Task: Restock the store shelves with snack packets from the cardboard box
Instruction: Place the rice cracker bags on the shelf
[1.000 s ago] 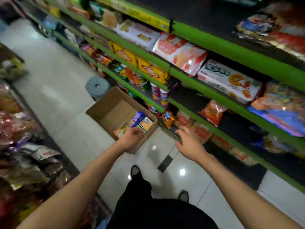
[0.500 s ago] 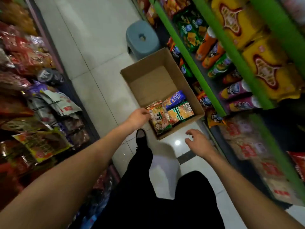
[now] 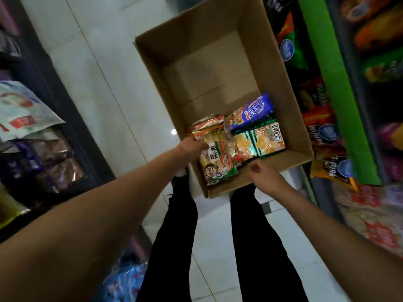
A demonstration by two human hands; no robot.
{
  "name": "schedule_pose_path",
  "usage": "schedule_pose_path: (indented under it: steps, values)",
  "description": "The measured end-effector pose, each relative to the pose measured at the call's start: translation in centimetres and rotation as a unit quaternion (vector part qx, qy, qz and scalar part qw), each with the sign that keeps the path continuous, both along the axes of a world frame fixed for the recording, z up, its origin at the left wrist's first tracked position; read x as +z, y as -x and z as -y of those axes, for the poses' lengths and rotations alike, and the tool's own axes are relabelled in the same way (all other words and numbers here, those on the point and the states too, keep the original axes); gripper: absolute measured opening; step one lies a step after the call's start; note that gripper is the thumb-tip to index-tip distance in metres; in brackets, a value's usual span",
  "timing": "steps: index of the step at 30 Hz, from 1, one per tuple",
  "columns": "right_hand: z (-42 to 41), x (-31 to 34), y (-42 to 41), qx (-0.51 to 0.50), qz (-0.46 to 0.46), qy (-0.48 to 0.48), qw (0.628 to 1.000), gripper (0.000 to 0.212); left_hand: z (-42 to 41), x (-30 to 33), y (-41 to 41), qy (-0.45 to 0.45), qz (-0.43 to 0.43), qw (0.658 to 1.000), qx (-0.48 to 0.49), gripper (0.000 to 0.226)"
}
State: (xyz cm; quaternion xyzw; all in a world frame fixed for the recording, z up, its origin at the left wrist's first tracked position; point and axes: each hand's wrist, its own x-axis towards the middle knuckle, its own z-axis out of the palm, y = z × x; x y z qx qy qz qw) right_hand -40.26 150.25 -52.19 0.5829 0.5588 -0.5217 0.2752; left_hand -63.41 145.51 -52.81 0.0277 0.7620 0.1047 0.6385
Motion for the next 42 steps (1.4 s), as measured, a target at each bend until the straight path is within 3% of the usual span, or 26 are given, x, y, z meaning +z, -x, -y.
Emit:
schedule_pose_path:
  steps: [2, 5, 9, 12, 15, 19, 21, 23, 31, 34, 42]
  values:
    - [-1.0, -4.4, 0.1, -0.025, 0.004, 0.018, 1.000, 0.015, -0.2, -4.1, -1.5, 0.038, 0.027, 0.996, 0.069, 0.003]
    - [-2.3, -9.7, 0.5, -0.053, 0.013, 0.037, 0.998, 0.018, 0.2, -8.4, -3.6, 0.091, 0.049, 0.983, 0.153, 0.017]
    - [-3.1, -15.1, 1.4, -0.092, 0.024, 0.053, 0.994, 0.051, 1.0, -12.4, -5.3, 0.109, 0.026, 0.959, 0.261, 0.048]
    - [-3.1, -18.1, 2.4, -0.109, 0.010, 0.077, 0.991, 0.066, 2.2, -14.6, -5.7, 0.099, 0.009, 0.947, 0.306, 0.057]
    - [-2.5, -20.4, 3.6, -0.150, -0.053, 0.106, 0.982, 0.062, 3.6, -16.5, -5.9, 0.063, 0.014, 0.943, 0.326, 0.057]
    - [-1.8, -21.7, 4.0, -0.194, -0.072, 0.139, 0.969, 0.065, 4.7, -17.0, -5.4, 0.027, 0.022, 0.948, 0.318, 0.056]
    - [-1.9, -21.6, 3.9, -0.220, -0.077, 0.197, 0.952, 0.049, 4.8, -16.5, -4.9, 0.022, 0.047, 0.947, 0.318, 0.055]
    - [-2.2, -20.6, 3.7, -0.235, -0.089, 0.237, 0.939, 0.038, 5.0, -15.9, -4.4, 0.008, 0.073, 0.947, 0.311, 0.050]
    - [-2.3, -11.4, 2.5, -0.332, -0.129, 0.224, 0.907, 0.052, 4.3, -8.0, -3.8, -0.039, 0.117, 0.953, 0.278, 0.061]
    - [-2.3, -4.9, 2.5, -0.373, -0.134, 0.194, 0.897, 0.061, 2.6, -2.1, -1.8, -0.073, 0.147, 0.956, 0.243, 0.066]
    - [-4.6, 16.9, 4.1, -0.444, -0.200, 0.099, 0.868, 0.049, -1.7, 18.1, 3.2, -0.196, 0.198, 0.952, 0.125, 0.055]
